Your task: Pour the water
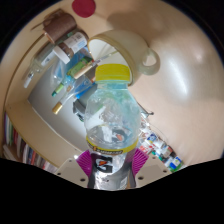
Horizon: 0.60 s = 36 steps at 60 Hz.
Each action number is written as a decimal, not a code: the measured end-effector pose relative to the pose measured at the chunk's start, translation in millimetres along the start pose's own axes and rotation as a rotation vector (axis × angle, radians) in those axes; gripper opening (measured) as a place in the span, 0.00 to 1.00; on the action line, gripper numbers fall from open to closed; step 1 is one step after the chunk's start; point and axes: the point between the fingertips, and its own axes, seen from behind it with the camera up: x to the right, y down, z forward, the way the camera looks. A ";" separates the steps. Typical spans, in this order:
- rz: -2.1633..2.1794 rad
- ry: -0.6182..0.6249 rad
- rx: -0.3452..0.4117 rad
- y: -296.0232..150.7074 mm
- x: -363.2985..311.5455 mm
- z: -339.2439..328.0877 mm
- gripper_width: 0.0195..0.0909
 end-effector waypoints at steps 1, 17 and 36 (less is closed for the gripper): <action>0.021 -0.010 0.003 -0.6 -2.6 -0.6 0.39; 0.120 -0.093 -0.004 3.2 -26.9 -2.4 0.39; -0.727 0.024 -0.112 55.8 -40.8 -11.0 0.39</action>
